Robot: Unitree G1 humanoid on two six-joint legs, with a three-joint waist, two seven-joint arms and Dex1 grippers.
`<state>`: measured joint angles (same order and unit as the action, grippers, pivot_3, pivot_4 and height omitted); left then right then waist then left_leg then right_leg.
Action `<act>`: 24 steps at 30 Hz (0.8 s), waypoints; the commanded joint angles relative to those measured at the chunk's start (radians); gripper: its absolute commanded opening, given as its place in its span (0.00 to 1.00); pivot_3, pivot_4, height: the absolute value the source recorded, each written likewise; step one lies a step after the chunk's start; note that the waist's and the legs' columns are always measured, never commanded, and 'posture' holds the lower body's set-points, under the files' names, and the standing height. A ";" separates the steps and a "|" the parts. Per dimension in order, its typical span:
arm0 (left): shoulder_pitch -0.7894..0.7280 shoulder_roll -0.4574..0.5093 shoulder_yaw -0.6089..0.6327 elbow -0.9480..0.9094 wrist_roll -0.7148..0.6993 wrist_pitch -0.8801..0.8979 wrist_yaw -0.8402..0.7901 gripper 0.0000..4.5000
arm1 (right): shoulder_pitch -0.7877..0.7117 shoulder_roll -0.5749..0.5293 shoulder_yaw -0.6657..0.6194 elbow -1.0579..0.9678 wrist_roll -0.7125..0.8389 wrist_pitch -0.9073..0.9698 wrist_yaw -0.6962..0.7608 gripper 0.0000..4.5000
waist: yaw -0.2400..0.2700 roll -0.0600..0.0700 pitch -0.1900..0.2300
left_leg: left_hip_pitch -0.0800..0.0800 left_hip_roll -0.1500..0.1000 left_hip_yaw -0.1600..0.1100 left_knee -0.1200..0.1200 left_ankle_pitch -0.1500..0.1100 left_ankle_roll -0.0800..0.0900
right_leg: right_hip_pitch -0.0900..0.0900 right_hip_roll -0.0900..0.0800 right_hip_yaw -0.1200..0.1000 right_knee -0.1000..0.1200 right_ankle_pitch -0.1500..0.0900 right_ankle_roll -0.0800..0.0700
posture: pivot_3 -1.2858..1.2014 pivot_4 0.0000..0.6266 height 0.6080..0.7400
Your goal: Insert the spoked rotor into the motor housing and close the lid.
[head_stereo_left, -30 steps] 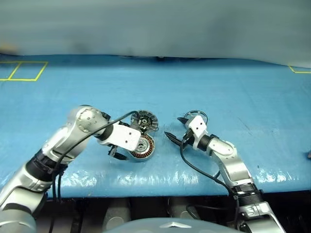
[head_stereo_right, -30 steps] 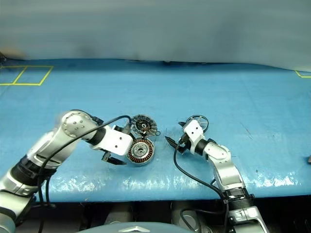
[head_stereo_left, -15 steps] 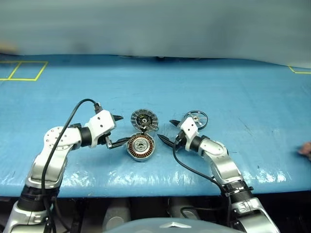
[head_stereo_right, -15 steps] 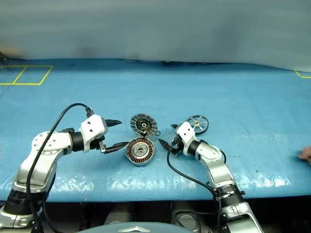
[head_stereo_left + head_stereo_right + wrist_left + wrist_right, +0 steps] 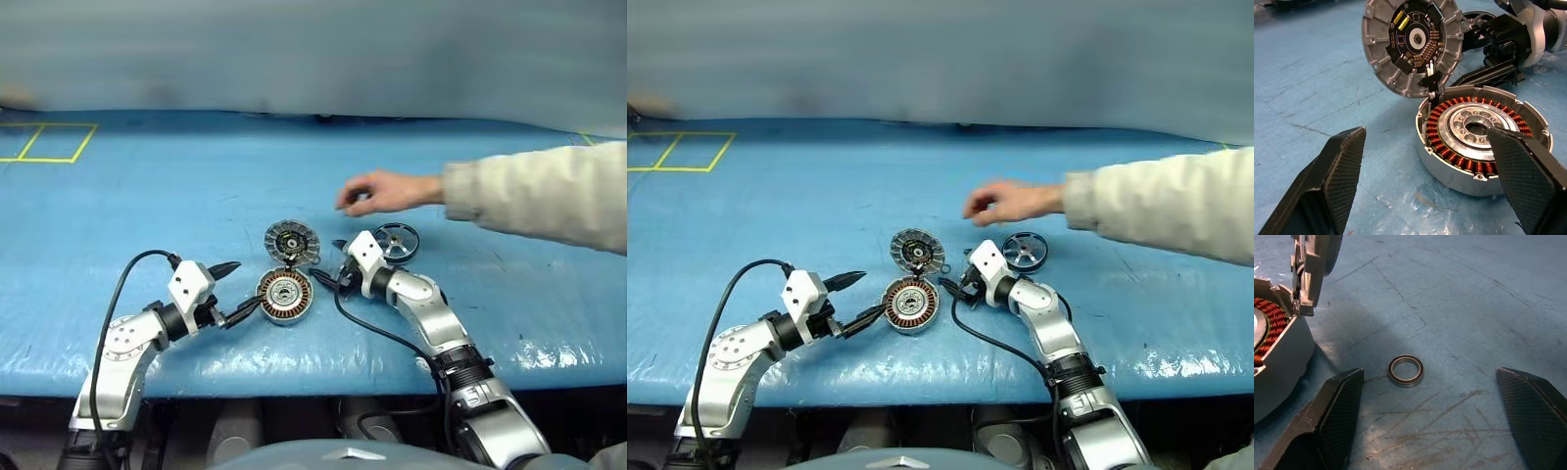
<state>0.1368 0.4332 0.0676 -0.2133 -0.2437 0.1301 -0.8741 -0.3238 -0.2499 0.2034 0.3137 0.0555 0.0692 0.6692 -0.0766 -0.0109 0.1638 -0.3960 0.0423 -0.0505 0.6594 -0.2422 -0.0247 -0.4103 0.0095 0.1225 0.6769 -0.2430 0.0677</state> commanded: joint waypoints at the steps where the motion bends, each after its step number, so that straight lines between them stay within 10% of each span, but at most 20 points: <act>1: 0.009 -0.008 -0.012 -0.003 -0.020 -0.038 0.011 0.93 | -0.015 0.002 -0.005 -0.006 -0.002 -0.005 -0.002 1.00 | -0.001 0.000 0.000 | 0.000 0.000 0.000 0.000 0.000 0.000 | 0.000 0.000 0.000 0.000 0.000 0.000 | 0.52 0.24 1.00; 24: 0.015 -0.015 -0.055 0.044 -0.023 -0.091 0.053 0.93 | -0.030 -0.004 -0.021 0.005 -0.020 -0.004 -0.039 1.00 | -0.002 0.000 0.000 | 0.000 0.000 0.000 0.000 0.000 0.000 | 0.000 0.000 0.000 0.000 -0.001 -0.001 | 0.52 0.24 1.00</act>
<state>0.1488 0.4210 0.0110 -0.1607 -0.2538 0.0584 -0.8279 -0.3385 -0.2452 0.2034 0.3278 0.0441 0.0703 0.6470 -0.0791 -0.0109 0.1638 -0.3959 0.0423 -0.0504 0.6592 -0.2422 -0.0247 -0.4104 0.0095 0.1226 0.6767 -0.2437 0.0666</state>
